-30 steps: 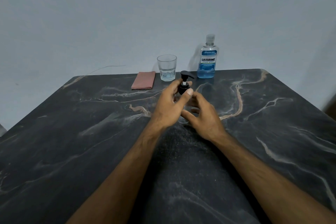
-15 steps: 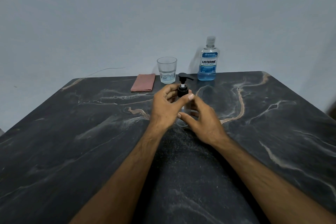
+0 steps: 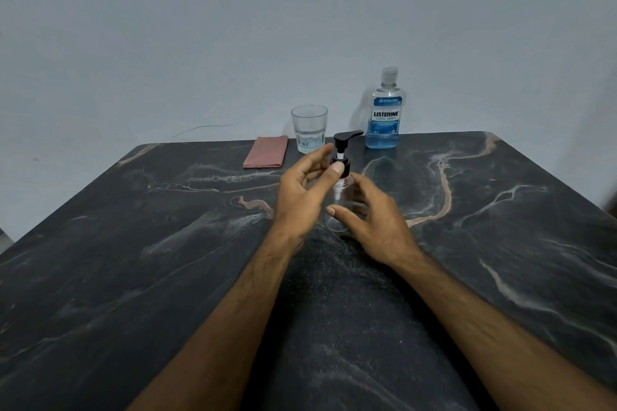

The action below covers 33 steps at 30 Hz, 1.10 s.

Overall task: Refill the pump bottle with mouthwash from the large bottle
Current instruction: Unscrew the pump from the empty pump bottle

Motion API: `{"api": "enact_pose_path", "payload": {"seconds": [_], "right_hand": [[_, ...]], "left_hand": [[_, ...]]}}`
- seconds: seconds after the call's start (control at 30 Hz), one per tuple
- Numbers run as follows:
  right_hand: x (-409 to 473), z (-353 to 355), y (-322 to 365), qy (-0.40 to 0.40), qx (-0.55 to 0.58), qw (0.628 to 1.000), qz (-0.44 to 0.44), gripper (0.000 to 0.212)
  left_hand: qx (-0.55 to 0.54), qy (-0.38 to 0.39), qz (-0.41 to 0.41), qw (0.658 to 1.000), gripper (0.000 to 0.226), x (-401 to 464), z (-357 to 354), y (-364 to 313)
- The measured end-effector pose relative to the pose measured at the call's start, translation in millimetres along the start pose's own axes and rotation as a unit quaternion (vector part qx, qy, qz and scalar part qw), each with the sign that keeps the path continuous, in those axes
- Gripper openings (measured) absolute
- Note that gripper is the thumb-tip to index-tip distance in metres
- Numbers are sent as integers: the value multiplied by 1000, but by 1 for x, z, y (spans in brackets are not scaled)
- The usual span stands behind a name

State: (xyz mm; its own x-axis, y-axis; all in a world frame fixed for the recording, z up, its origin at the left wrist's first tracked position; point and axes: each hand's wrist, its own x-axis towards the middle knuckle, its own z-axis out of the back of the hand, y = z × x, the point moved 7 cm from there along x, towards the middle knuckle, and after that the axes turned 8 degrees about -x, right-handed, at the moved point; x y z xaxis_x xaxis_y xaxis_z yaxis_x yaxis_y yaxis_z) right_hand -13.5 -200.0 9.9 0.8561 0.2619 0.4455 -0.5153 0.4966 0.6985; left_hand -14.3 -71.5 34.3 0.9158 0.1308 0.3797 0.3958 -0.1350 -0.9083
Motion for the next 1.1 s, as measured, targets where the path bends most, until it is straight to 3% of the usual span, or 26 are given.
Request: {"api": "enact_pose_path", "payload": {"seconds": [0.23, 0.47, 0.67, 0.93, 1.1], "right_hand": [[0, -1, -1, 4, -2, 1000, -3, 55], [0, -2, -2, 3, -15, 1000, -7, 57], [0, -2, -2, 8, -9, 1000, -7, 56], [0, -2, -2, 6, -18, 1000, -7, 57], [0, -2, -2, 5, -4, 1000, -9, 57]], "left_hand": [[-42, -4, 11, 999, 21, -1, 4, 0], [-24, -88, -9, 996, 18, 0, 19, -2], [-11, 7, 28, 1000, 27, -1, 2, 4], [-15, -74, -7, 997, 21, 0, 20, -3], [0, 10, 24, 1000, 28, -1, 3, 2]]}}
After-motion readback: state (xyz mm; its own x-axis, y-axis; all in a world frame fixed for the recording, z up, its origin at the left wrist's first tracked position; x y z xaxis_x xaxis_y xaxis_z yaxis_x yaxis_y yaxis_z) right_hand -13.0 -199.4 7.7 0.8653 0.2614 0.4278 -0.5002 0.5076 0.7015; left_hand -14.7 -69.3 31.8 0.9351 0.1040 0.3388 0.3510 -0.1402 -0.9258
